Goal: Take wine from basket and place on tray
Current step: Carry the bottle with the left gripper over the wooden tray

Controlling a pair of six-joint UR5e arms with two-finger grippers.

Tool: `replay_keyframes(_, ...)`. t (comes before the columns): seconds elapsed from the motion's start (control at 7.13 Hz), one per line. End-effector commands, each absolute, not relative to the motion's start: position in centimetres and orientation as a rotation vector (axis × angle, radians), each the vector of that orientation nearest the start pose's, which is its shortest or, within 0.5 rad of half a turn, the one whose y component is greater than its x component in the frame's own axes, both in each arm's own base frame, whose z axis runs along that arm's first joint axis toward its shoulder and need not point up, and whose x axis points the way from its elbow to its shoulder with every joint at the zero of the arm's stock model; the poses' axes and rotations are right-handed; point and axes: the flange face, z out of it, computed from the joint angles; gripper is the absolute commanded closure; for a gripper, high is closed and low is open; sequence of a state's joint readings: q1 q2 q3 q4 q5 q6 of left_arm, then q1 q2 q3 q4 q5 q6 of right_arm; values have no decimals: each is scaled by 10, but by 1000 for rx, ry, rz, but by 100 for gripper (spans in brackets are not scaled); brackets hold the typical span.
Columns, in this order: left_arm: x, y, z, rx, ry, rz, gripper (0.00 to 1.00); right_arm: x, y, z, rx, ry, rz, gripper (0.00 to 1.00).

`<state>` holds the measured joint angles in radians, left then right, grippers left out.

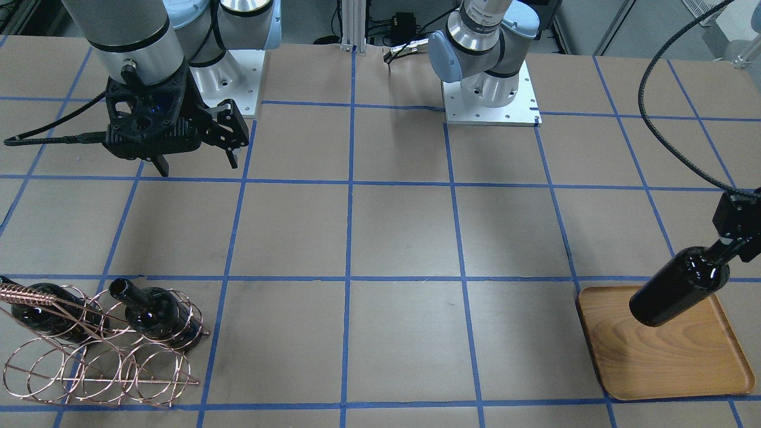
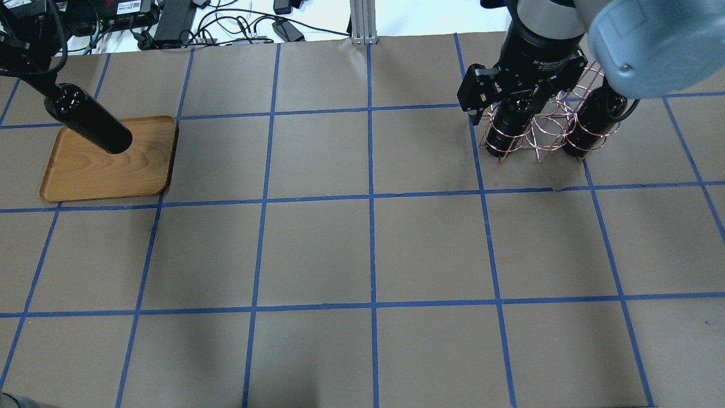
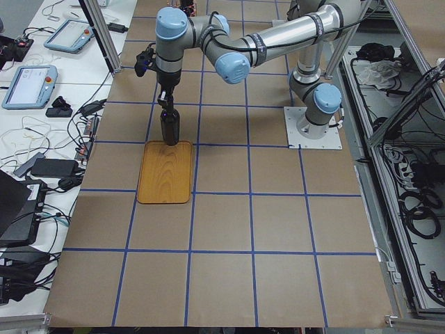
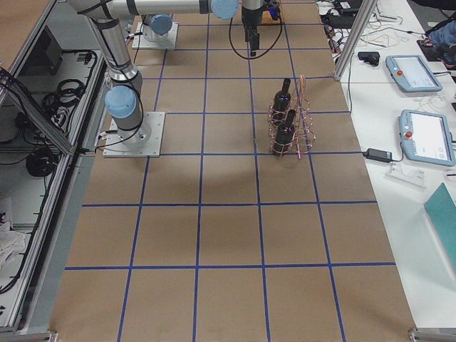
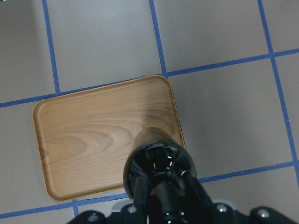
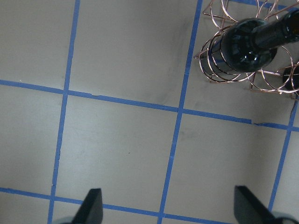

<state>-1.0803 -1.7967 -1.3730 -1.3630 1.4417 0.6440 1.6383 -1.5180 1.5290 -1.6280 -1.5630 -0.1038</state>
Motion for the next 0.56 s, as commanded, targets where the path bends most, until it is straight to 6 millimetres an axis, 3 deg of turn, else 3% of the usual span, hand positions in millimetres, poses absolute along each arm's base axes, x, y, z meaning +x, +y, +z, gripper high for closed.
replay_keyframes(0.0, 169, -600, 481, 221, 3128, -334, 100, 168, -509, 485, -267, 3127, -65, 0)
replay_keyframes(0.42, 175, -608, 467, 221, 3134, -346, 100, 168, -508, 486, -269, 3127, -67, 0)
